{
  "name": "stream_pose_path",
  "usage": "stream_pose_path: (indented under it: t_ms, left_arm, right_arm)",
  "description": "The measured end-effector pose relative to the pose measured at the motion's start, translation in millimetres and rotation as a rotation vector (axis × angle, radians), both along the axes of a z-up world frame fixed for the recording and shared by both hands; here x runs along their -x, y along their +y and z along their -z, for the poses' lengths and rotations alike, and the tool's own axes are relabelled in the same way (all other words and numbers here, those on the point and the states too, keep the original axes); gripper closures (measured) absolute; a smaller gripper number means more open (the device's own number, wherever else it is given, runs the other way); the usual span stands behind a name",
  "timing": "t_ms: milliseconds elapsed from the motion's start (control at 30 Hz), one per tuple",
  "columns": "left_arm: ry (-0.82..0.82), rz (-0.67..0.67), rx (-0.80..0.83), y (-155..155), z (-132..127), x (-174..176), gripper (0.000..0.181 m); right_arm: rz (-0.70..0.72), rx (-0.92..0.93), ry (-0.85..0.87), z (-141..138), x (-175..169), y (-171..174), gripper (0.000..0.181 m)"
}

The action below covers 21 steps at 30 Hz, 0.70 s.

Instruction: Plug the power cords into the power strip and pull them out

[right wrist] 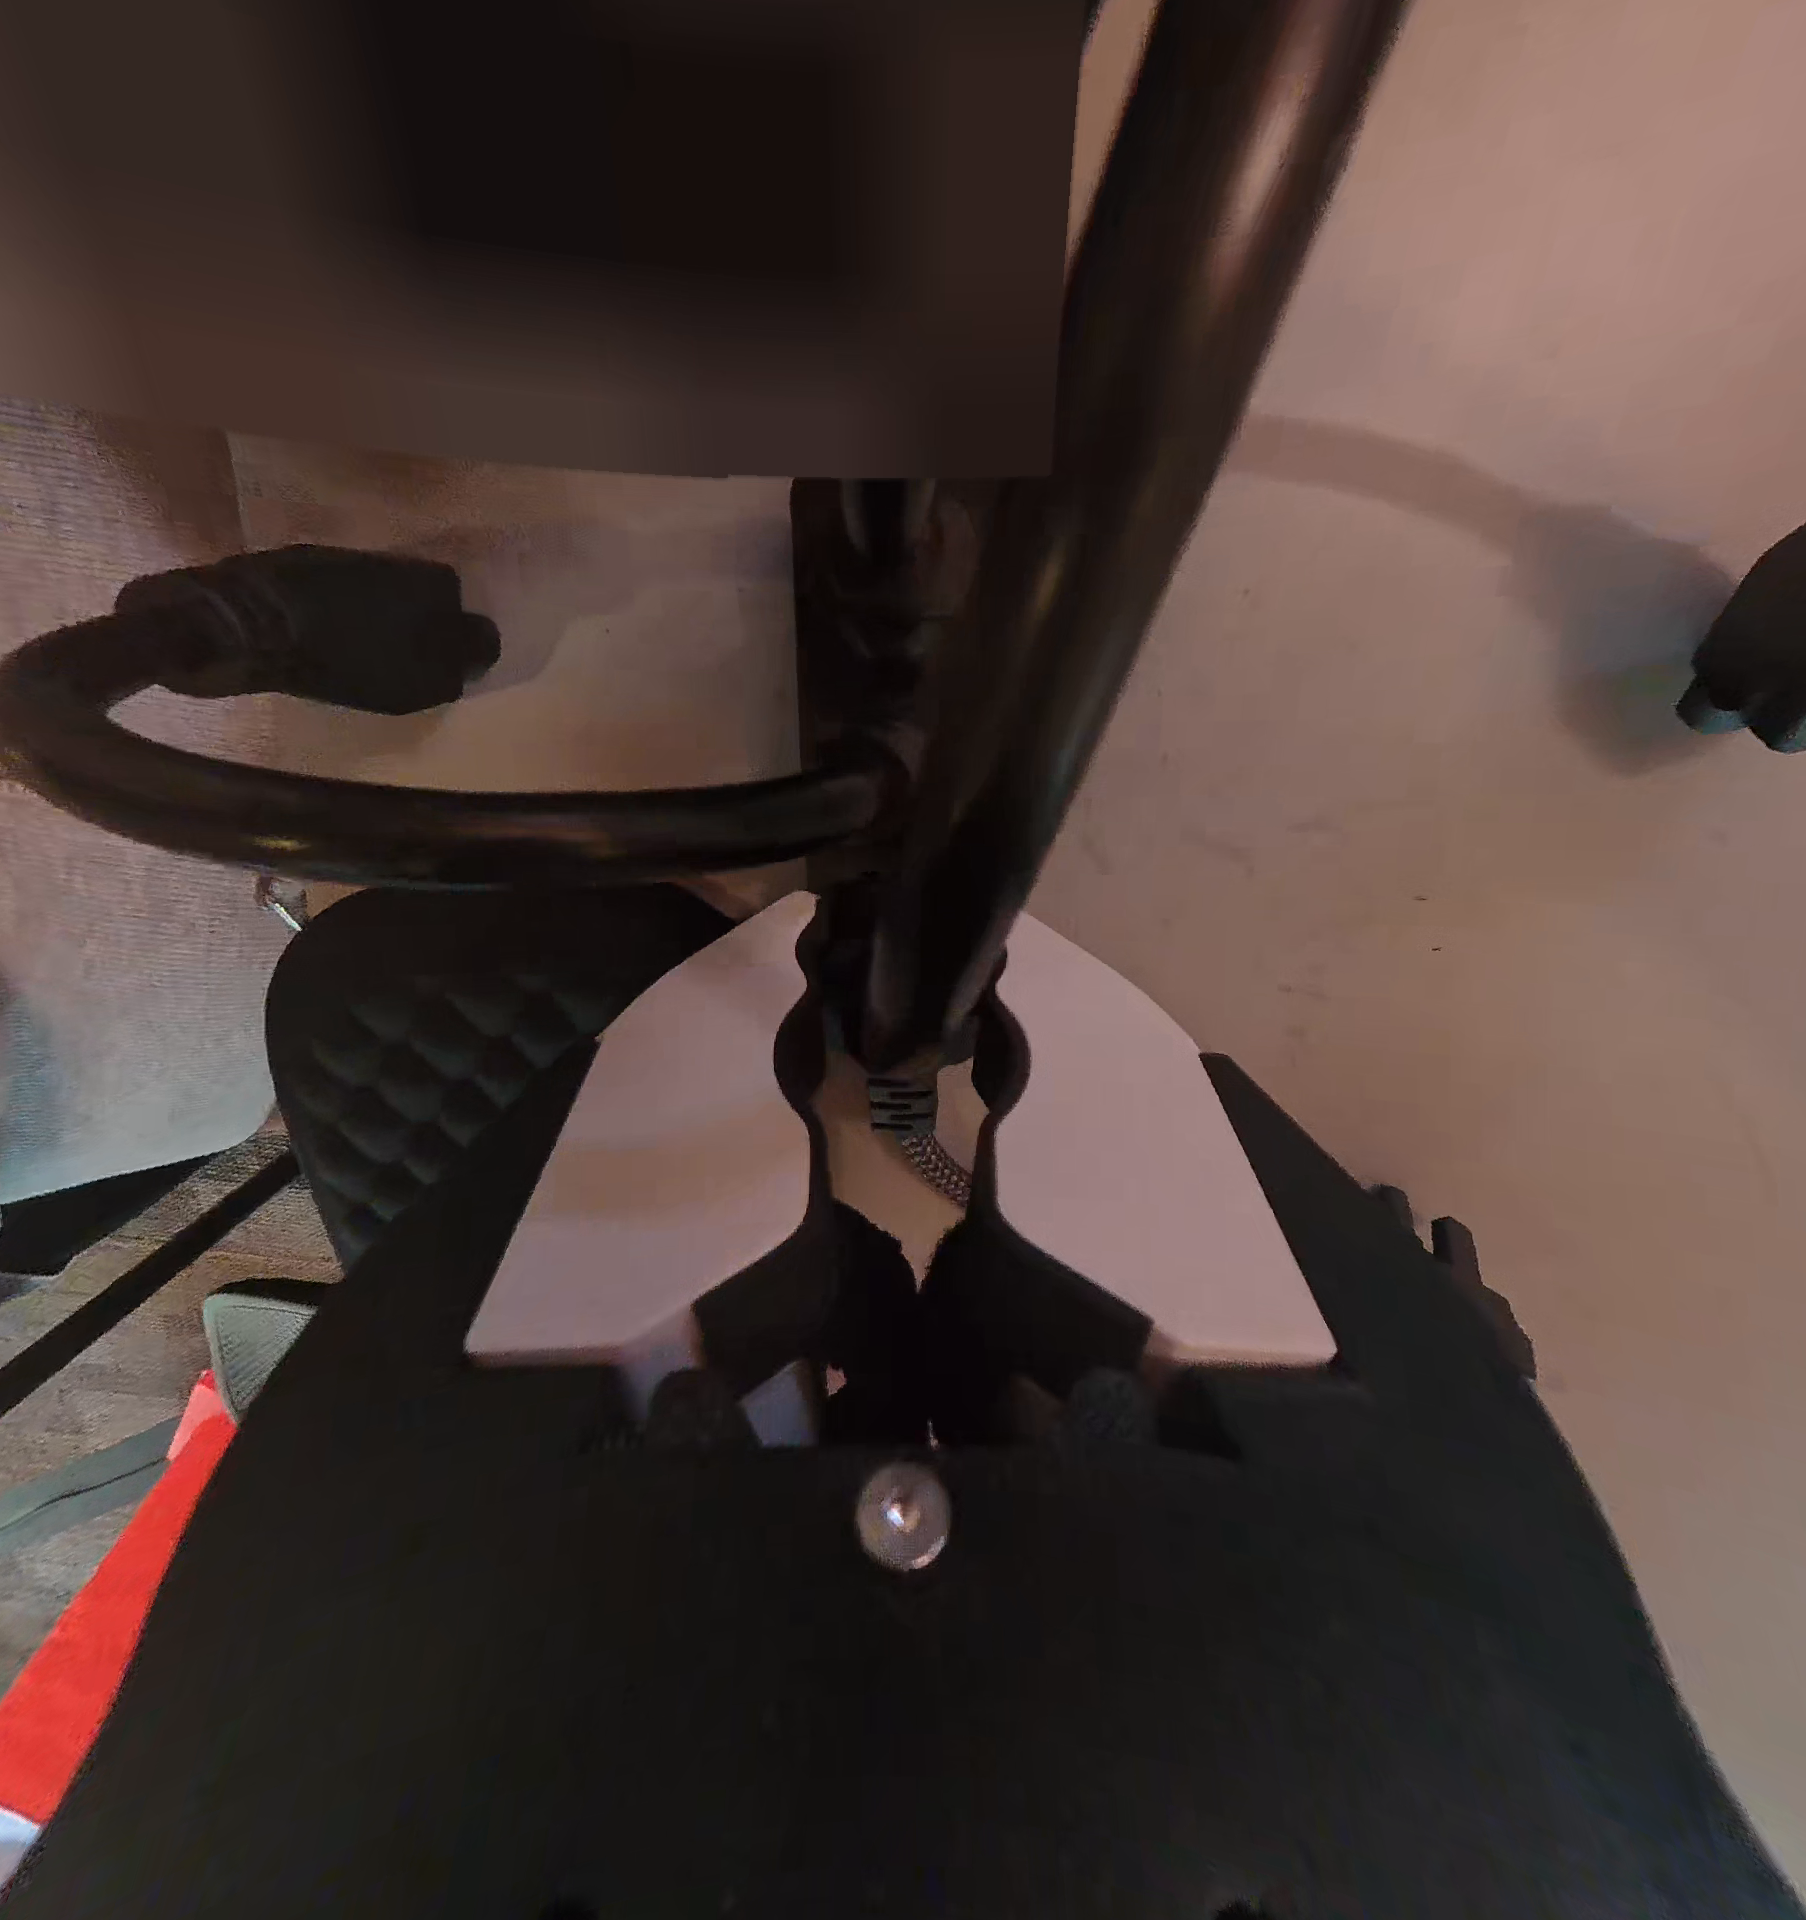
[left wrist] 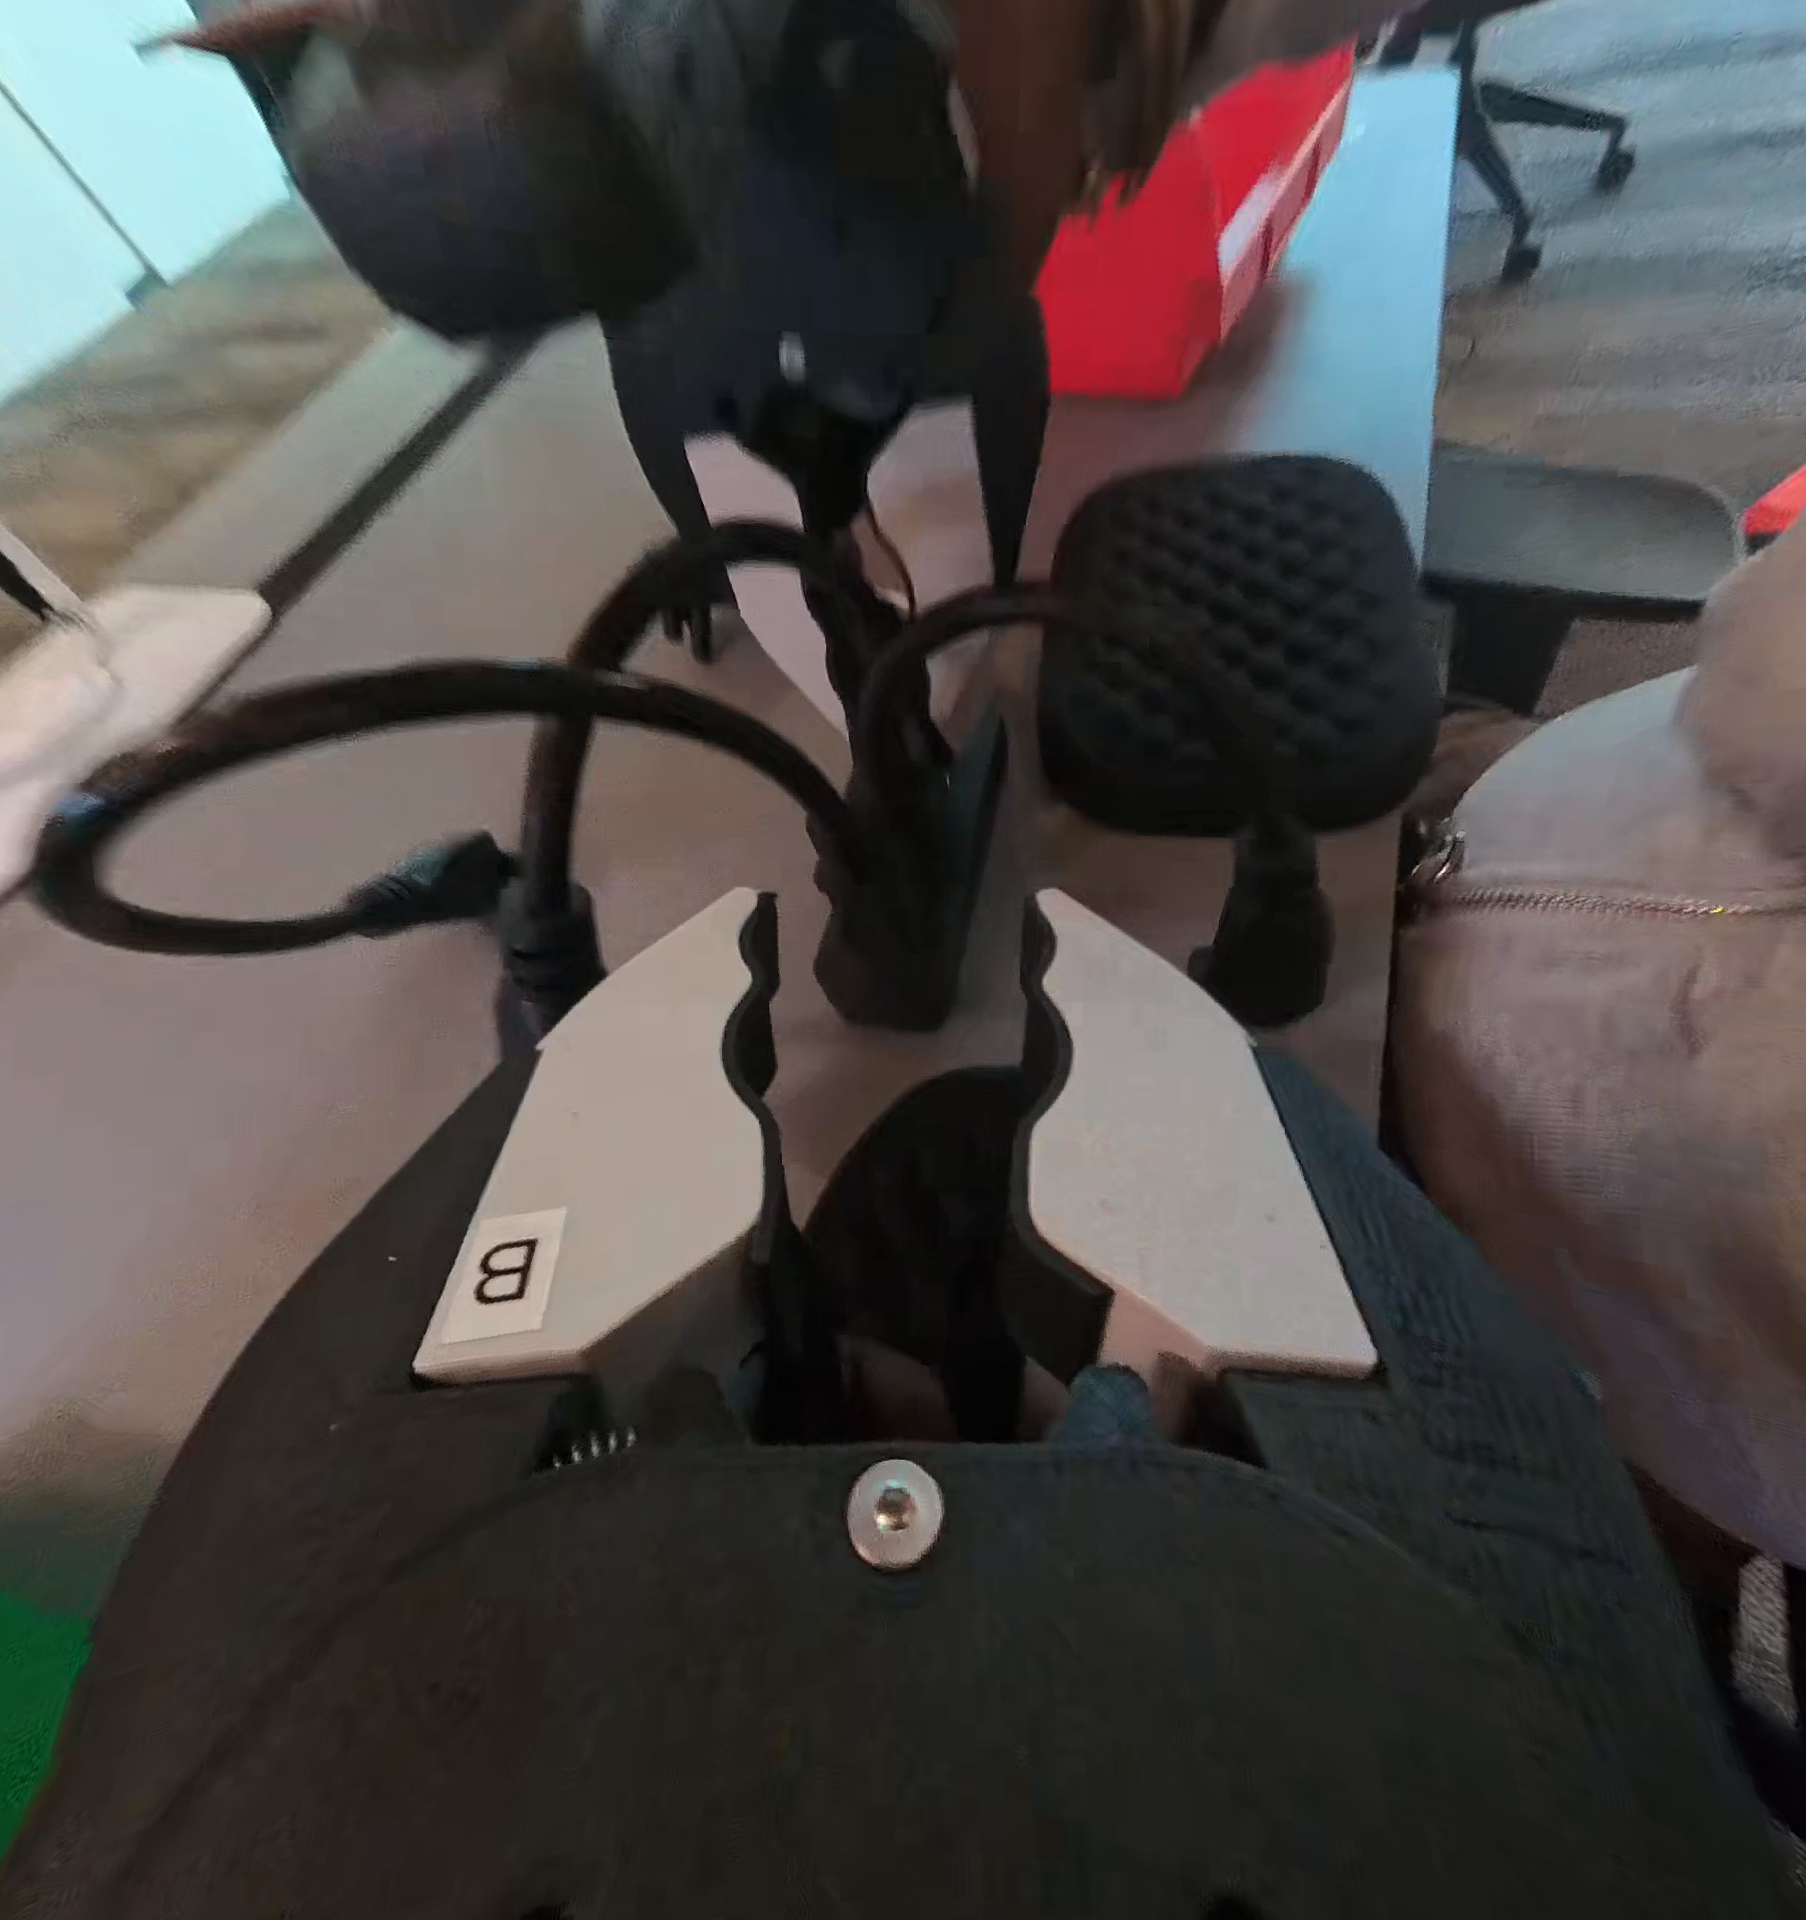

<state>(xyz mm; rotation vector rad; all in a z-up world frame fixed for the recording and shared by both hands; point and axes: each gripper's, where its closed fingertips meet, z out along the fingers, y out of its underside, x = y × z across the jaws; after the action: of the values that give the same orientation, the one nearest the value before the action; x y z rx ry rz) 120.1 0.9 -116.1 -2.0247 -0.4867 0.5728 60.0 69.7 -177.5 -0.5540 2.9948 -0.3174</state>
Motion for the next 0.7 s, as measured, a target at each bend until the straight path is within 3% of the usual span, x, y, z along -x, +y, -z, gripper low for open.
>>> stream_pose_path:
  t_ms: [267,467,700]
  left_arm:
    - [-0.183,-0.052,0.132,11.6,71.8,35.9,0.129]
    - [-0.211,0.005,0.127,27.5,73.3,53.9,0.128]
    - [-0.282,0.088,0.085,36.2,75.5,48.7,0.146]
  right_arm:
    - [0.009,0.058,0.014,3.5,-0.2,0.4,0.156]
    - [0.016,0.075,0.020,3.6,-0.4,-0.3,0.156]
    - [0.033,0.130,-0.013,3.6,0.1,1.6,0.156]
